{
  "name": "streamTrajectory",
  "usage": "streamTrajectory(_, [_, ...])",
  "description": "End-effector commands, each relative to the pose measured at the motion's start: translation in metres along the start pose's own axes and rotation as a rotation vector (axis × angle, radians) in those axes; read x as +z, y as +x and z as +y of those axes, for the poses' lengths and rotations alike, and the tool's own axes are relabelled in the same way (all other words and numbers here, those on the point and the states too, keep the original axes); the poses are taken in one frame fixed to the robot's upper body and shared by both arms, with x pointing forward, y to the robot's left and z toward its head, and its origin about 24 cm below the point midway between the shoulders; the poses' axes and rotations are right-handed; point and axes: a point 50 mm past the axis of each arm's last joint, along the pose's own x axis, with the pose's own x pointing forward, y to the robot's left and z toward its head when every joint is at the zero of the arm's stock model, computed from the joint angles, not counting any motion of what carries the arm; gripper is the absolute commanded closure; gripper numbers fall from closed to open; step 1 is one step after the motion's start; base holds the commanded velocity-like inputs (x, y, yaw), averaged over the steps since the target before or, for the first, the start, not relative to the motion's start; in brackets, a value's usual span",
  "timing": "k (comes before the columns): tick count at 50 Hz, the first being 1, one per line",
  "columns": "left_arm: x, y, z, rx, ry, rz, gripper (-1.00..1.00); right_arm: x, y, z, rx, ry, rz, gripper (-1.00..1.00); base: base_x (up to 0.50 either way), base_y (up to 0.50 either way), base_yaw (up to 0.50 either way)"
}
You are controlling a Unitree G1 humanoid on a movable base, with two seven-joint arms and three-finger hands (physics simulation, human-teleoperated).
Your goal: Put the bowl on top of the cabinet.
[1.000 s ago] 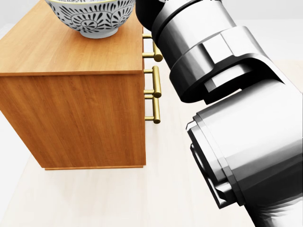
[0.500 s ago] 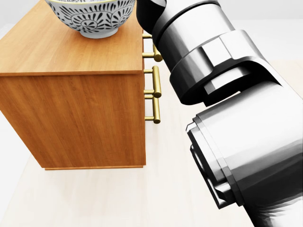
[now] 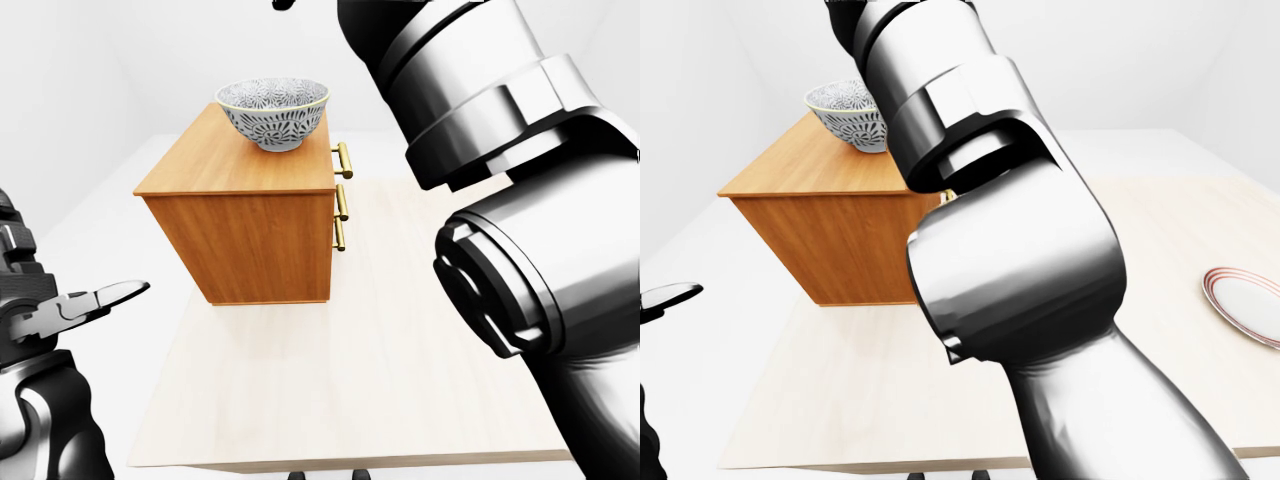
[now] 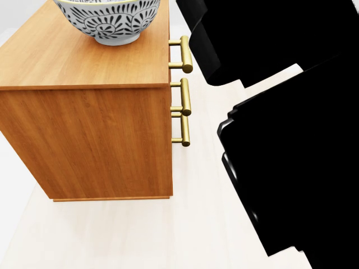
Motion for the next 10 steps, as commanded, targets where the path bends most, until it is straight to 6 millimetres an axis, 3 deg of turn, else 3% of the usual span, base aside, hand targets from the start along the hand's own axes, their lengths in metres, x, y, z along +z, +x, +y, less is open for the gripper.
streamTrajectory(1, [-0.002, -0.001, 0.0, -0.002, 0.002, 0.01, -1.0, 0.029, 0.003, -0.027, -0.057, 0.089, -0.077, -1.0, 0.0, 0.0, 0.0])
streamTrajectory(10, [-0.002, 0.0, 0.0, -0.001, 0.003, 0.009, -1.0, 0.046, 0.001, -0.028, -0.051, 0.118, -0.129, -1.0, 0.0, 0.0, 0.0])
